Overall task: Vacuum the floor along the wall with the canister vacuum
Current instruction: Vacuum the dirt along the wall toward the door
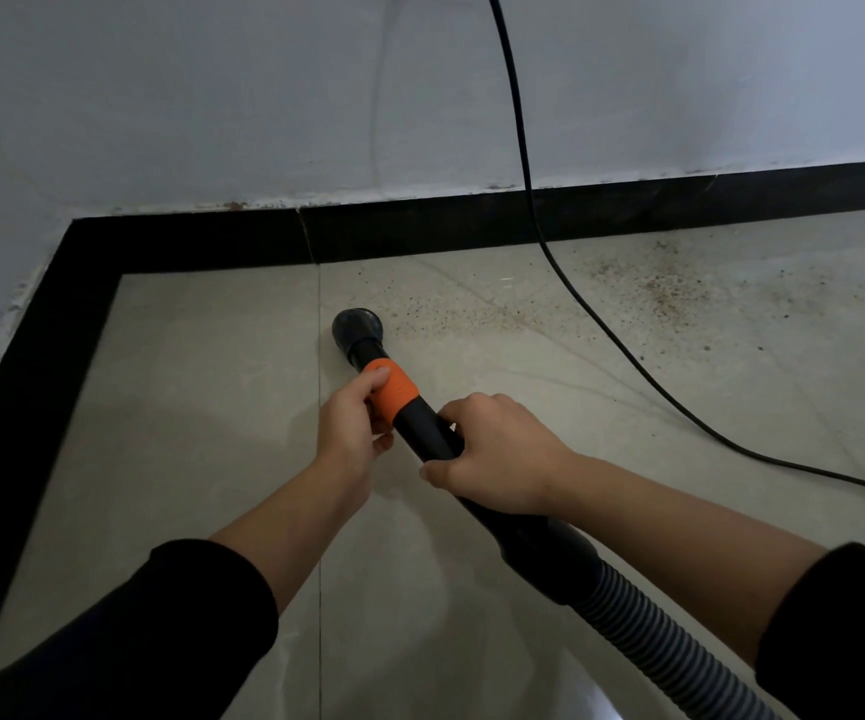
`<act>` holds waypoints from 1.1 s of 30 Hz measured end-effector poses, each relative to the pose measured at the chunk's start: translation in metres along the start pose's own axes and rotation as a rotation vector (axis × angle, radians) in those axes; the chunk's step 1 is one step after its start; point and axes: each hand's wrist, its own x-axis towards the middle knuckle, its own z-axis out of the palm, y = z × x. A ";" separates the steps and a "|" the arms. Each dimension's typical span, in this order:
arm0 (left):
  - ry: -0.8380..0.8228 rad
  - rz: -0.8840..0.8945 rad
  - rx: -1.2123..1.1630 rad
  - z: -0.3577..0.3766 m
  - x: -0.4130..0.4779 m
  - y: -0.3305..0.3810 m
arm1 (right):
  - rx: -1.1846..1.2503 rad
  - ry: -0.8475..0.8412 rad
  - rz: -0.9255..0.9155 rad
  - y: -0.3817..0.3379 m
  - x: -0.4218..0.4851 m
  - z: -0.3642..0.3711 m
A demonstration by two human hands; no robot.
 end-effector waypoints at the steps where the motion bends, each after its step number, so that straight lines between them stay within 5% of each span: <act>1: -0.004 0.002 0.000 0.001 0.001 0.000 | 0.004 0.002 0.002 0.001 0.000 -0.001; 33: -0.187 -0.054 0.077 0.041 -0.006 -0.012 | 0.012 0.085 0.152 0.032 -0.016 -0.017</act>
